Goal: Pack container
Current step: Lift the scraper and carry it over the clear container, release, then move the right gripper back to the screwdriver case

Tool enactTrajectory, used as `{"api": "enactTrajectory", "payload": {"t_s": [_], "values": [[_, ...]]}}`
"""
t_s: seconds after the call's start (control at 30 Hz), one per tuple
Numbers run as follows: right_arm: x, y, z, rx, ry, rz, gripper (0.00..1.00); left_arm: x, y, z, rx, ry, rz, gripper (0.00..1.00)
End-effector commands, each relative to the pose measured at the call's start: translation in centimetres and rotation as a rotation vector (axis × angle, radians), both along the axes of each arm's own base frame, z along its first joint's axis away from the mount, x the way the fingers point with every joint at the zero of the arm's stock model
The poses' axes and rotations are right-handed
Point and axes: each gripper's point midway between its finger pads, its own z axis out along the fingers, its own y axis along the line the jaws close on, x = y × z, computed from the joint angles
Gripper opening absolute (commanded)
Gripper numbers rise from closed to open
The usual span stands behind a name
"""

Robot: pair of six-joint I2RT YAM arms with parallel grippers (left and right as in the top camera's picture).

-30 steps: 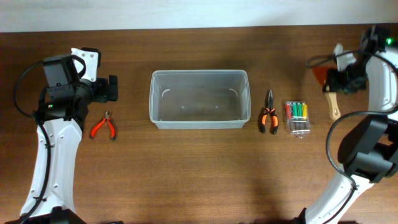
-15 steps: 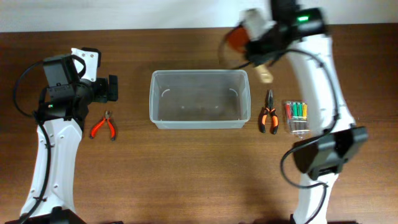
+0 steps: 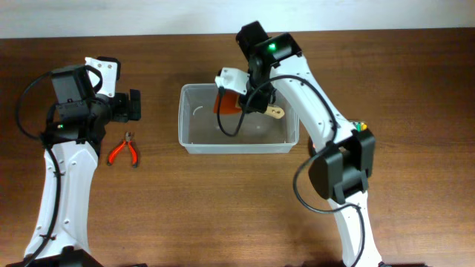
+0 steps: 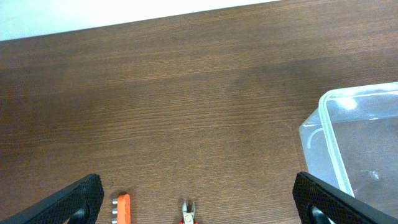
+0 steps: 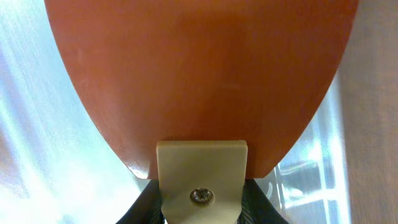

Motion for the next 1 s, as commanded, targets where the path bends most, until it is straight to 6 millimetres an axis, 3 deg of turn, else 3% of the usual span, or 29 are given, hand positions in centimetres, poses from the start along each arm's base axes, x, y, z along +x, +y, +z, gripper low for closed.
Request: {"api": "enactTrajectory", "payload": {"t_s": [0.0, 0.13, 0.2, 0.27, 0.33, 0.43, 0.63, 0.73, 0.77, 0.8, 0.97], "values": [[0.6, -0.6, -1.8, -0.018, -0.007, 0.141, 0.04, 0.4, 0.0, 0.5, 0.002, -0.012, -0.015, 0.99], [1.7, -1.5, -3.9, -0.032, 0.002, 0.14, 0.06, 0.4, 0.0, 0.5, 0.002, -0.012, -0.015, 0.99], [2.1, -1.9, -4.1, -0.029, -0.001, 0.126, 0.2, 0.4, 0.0, 0.5, 0.002, -0.012, -0.015, 0.99], [2.1, -1.8, -4.1, -0.023, 0.0, 0.122, 0.41, 0.4, 0.0, 0.5, 0.002, -0.012, -0.015, 0.99], [2.3, -1.7, -3.1, -0.012, -0.015, 0.092, 0.84, 0.4, 0.0, 0.5, 0.002, -0.012, -0.015, 0.99], [2.6, -1.5, -0.5, 0.011, -0.049, 0.033, 0.85, 0.4, 0.0, 0.5, 0.002, -0.012, -0.015, 0.99], [2.5, -3.1, 8.3, 0.072, -0.131, -0.196, 0.88, 0.4, 0.0, 0.5, 0.002, -0.012, -0.015, 0.99], [1.8, -6.0, 12.8, 0.092, -0.172, -0.323, 0.9, 0.4, 0.0, 0.5, 0.002, -0.012, -0.015, 0.99], [1.7, -7.1, 14.1, 0.102, -0.186, -0.354, 0.99, 0.4, 0.0, 0.5, 0.002, -0.012, -0.015, 0.99], [1.8, -8.4, 15.3, 0.118, -0.206, -0.404, 0.98, 0.4, 0.0, 0.5, 0.002, -0.012, -0.015, 0.99], [2.0, -15.3, 19.3, 0.256, -0.2, -0.723, 0.99, 0.4, 0.0, 0.5, 0.002, -0.012, -0.015, 0.99]]}}
